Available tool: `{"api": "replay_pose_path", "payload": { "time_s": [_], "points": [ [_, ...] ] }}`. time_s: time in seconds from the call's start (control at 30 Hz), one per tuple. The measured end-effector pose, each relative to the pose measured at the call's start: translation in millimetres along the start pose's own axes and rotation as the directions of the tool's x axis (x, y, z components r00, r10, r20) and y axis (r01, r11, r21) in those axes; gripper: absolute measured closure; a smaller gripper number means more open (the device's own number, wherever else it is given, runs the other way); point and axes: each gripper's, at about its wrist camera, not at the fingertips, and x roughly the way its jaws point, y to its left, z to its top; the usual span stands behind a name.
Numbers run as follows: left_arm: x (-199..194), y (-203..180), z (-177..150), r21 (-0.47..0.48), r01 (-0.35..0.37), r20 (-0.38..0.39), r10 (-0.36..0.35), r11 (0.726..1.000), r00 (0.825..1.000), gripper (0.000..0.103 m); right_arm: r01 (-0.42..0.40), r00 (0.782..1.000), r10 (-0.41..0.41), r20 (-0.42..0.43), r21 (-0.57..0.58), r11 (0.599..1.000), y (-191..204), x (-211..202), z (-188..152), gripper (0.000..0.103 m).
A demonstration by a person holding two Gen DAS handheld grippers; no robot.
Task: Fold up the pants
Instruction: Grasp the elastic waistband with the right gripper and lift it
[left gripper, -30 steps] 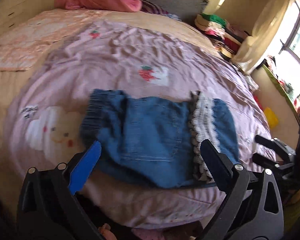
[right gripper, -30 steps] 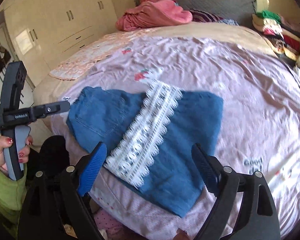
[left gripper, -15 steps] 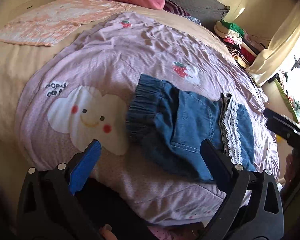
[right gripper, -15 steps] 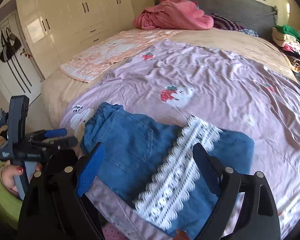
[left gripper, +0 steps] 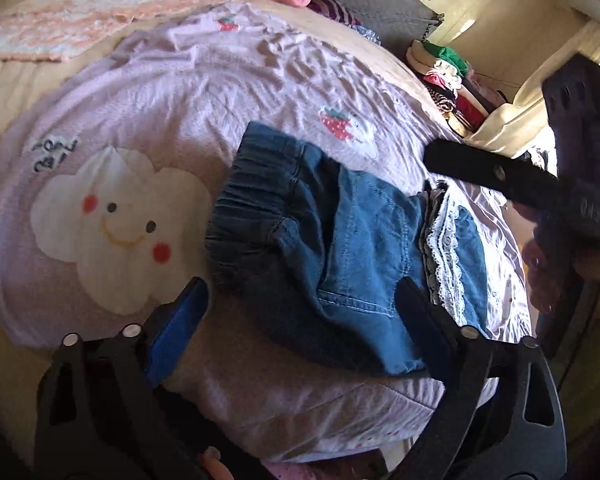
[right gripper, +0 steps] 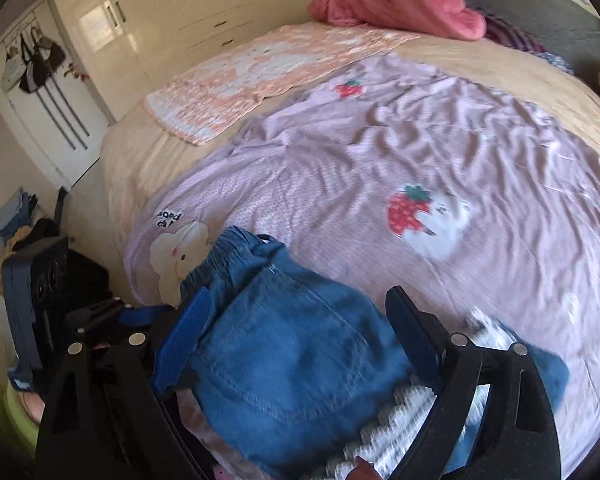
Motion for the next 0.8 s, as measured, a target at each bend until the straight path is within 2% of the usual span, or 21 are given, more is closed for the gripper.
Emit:
{"api": "replay_pose_path", "payload": {
  "time_s": [0.07, 0.13, 0.43, 0.53, 0.6, 0.67, 0.73, 0.8],
  "points": [
    [6, 3, 0, -0.013, 0.019, -0.011, -0.019, 1.000, 1.000, 0.031, -0.023, 0.999, 0.022, -0.033, -0.023, 0.999, 4, 15, 10, 0.014],
    [12, 5, -1, -0.019, 0.029, -0.020, -0.030, 0.999, 0.999, 0.038, -0.031, 0.998, 0.029, -0.059, -0.044, 0.999, 8, 28, 17, 0.014],
    [15, 9, 0, -0.024, 0.051, -0.013, -0.051, 0.998, 0.999, 0.043, -0.102, 0.978, 0.072, -0.198, -0.145, 0.984, 30, 98, 33, 0.016],
    [19, 11, 1, -0.022, 0.050, -0.020, -0.051, 0.998, 0.999, 0.043, -0.182, 0.961, 0.150, -0.232, -0.124, 0.975, 30, 114, 32, 0.048],
    [21, 13, 2, -0.024, 0.059, -0.024, -0.060, 0.998, 0.998, 0.042, -0.184, 0.962, 0.152, -0.227, -0.129, 0.974, 27, 115, 29, 0.055],
    [18, 15, 3, -0.030, 0.083, -0.016, -0.083, 0.996, 0.996, 0.034, -0.219, 0.960, 0.196, -0.202, -0.098, 0.971, 19, 105, 28, 0.065],
    [15, 17, 6, -0.041, 0.107, 0.003, -0.107, 0.993, 0.994, 0.027, -0.256, 0.955, 0.241, -0.171, -0.071, 0.964, 11, 93, 28, 0.069],
    [12, 15, 7, -0.031, 0.100, 0.016, -0.100, 0.994, 0.995, 0.025, -0.301, 0.947, 0.293, -0.134, -0.048, 0.952, 3, 76, 26, 0.071]
  ]
}}
